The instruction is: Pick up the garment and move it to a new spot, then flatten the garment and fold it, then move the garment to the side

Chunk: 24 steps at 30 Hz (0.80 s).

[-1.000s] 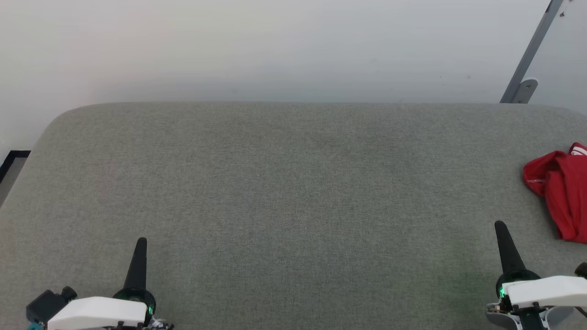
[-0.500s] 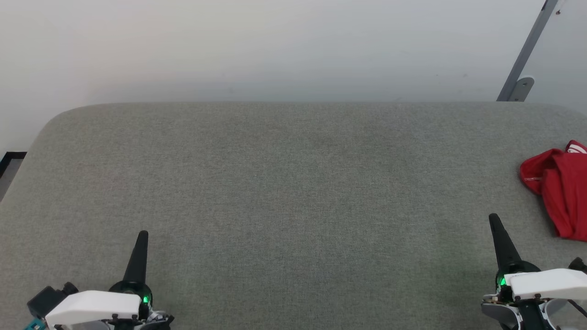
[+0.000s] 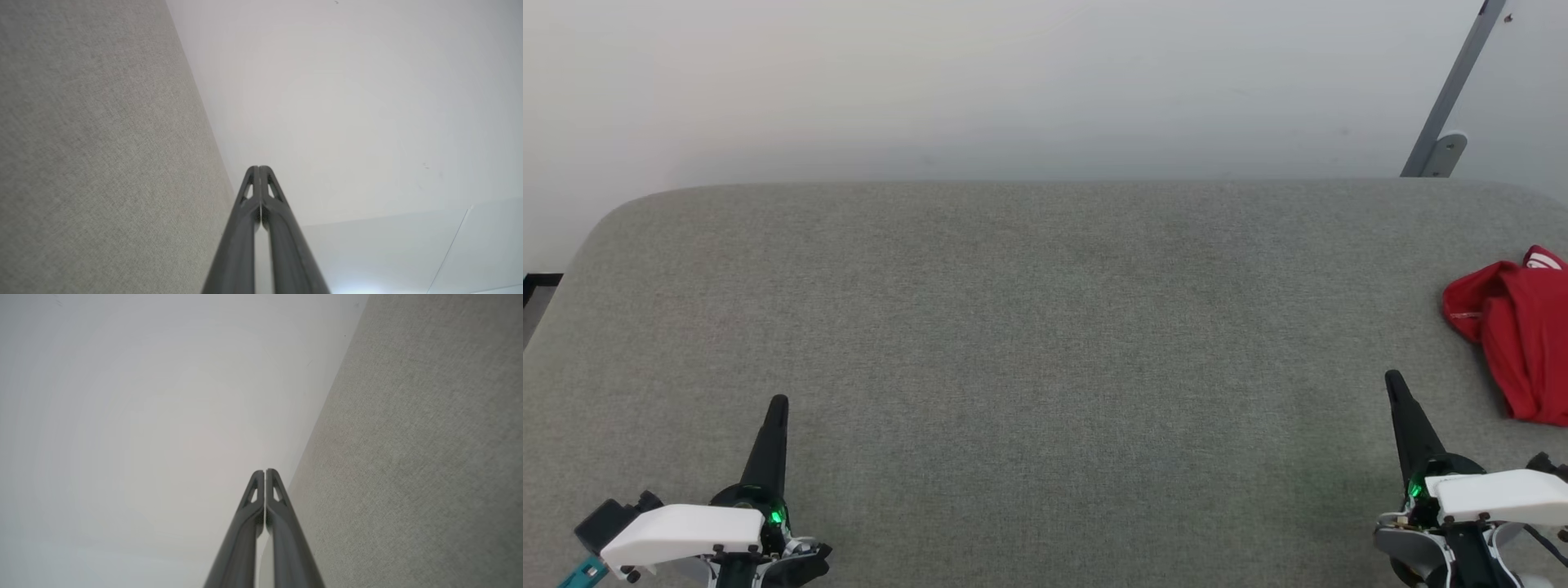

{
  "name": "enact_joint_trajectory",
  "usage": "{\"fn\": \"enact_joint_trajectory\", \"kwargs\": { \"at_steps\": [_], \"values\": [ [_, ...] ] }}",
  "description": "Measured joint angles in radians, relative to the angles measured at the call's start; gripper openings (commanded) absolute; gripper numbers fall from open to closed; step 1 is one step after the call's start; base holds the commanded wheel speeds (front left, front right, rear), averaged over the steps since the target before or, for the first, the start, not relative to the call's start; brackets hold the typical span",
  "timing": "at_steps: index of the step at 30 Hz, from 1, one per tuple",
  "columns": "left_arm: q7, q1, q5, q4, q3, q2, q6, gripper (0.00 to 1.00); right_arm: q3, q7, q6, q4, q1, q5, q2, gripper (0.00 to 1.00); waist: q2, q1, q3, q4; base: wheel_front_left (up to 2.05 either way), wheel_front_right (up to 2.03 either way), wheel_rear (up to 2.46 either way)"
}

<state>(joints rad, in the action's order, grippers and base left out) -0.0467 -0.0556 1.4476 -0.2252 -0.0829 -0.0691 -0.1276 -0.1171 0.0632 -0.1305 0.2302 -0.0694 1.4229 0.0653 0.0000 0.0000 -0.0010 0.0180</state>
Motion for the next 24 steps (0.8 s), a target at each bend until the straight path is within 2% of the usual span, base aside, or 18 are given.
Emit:
{"fn": "enact_joint_trajectory", "kwargs": {
  "at_steps": [24],
  "values": [
    [-0.047,-0.041,0.152,-0.017,-0.013,0.006,0.000,0.00,0.002,0.044,0.000,0.011,-0.028,0.162,-0.011,0.00,0.0000,0.0000,0.004,-0.015,0.00,0.00,0.00]
  ]
}}
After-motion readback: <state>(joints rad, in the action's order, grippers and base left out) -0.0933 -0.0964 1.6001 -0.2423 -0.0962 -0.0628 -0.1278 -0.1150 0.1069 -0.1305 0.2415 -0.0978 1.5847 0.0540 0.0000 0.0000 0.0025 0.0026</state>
